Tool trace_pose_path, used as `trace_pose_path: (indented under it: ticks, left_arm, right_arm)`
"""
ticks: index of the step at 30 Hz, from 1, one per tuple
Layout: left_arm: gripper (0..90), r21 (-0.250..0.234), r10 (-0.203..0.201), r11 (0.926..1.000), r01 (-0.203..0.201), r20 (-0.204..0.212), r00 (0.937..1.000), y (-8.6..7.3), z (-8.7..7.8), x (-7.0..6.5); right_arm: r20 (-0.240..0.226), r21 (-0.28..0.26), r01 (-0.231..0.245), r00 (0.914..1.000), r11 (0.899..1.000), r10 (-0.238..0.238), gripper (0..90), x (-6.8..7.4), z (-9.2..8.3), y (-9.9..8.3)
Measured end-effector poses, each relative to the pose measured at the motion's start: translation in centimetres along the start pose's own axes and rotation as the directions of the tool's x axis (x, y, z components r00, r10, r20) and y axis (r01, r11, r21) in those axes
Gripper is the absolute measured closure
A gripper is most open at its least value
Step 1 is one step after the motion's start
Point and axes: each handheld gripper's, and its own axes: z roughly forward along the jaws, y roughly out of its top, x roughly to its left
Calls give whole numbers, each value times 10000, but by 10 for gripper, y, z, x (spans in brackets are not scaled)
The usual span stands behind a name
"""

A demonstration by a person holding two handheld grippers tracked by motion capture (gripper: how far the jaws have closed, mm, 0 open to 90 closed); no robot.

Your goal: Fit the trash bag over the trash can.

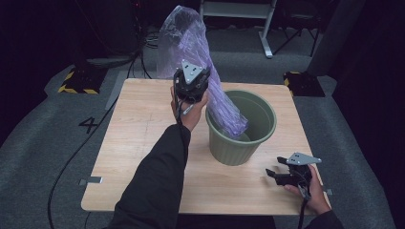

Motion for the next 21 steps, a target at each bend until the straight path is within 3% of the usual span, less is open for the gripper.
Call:
trace_pose_path:
  ticks: [6,9,14,16,17,19,20,21]
  left_arm:
    - [894,-33,494,9988,-493,690,9964,-9,-7,-17]
    - [894,36,549,9984,-556,1075,9927,-15,-11,-23]
    - [893,152,651,9975,-692,1878,9800,-25,-21,-30]
    - [893,178,824,9959,-883,2137,9734,-29,-26,-33]
    - [892,306,913,9944,-1015,2409,9662,-35,-30,-36]
    - [892,325,935,9940,-1048,2484,9641,-37,-32,-37]
    - [891,389,971,9930,-1117,2725,9572,-43,-36,-39]
    - [891,389,971,9930,-1117,2725,9572,-43,-36,-39]
  right_arm:
    - [178,-293,-88,9998,9995,93,271,-3,-8,3]
    - [321,-555,-76,9994,9984,94,270,-3,-17,9]
    - [384,-1249,-23,9992,9922,72,268,-4,-37,22]
    - [480,-1505,64,9988,9886,8,267,-5,-46,28]
    - [555,-1833,159,9984,9829,-58,268,-6,-57,36]
    - [623,-2065,262,9980,9781,-136,268,-5,-66,43]
    - [696,-2224,369,9973,9743,-219,268,-5,-73,49]
    - [696,-2224,369,9973,9743,-219,268,-5,-73,49]
